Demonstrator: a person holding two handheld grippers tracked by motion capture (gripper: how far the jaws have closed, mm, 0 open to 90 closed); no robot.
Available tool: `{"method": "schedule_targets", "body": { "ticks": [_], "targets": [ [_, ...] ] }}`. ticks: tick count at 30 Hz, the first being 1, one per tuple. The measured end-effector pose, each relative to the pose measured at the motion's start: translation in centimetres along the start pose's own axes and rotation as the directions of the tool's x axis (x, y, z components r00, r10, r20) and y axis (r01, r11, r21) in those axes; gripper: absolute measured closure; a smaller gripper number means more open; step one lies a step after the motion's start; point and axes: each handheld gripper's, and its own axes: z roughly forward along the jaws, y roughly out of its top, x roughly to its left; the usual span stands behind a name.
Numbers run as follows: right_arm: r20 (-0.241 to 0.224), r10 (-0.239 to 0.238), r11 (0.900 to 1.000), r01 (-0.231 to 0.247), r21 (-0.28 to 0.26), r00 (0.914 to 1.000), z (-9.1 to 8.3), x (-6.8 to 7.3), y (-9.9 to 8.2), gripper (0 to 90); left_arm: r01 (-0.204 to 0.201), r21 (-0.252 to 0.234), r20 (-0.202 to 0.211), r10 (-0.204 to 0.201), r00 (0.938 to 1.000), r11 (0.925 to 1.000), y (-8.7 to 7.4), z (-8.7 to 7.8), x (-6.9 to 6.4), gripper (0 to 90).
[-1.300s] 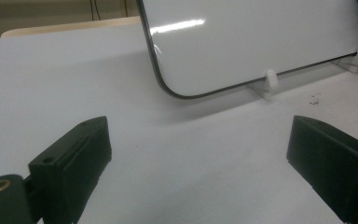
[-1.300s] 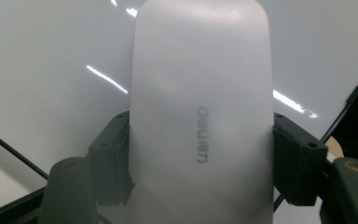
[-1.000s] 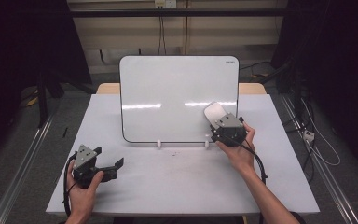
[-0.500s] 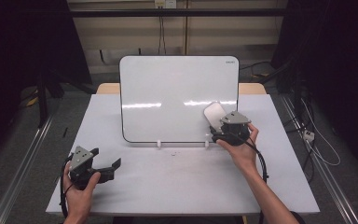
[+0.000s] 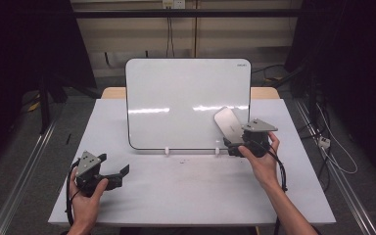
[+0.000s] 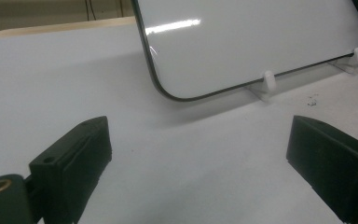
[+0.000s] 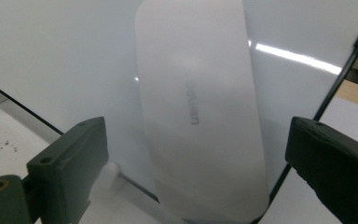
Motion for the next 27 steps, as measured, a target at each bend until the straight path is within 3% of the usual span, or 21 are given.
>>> {"method": "schedule_targets", "body": {
  "ticks": [10,18,27],
  "targets": [
    [-0.013,0.041,0.9991,-0.041,0.009,0.9991,-1.6,-0.6,-1.0,5.6,0.005,-0.003,-0.004,-0.005,1.0,1.0,0.0,0.0,0.0,6.5],
    [0.051,0.064,0.9979,-0.064,-0.002,0.9966,-2.8,-0.6,-2.6,6.6,0.013,-0.011,-0.006,-0.013,0.9999,0.9999,0.0,-0.1,0.0,6.5],
    [0.076,0.096,0.9953,-0.094,-0.022,0.9925,-4.0,-1.1,-4.6,8.3,-0.002,-0.005,-0.013,0.002,0.9999,1.0,0.1,-0.1,0.0,6.5]
  ]
}}
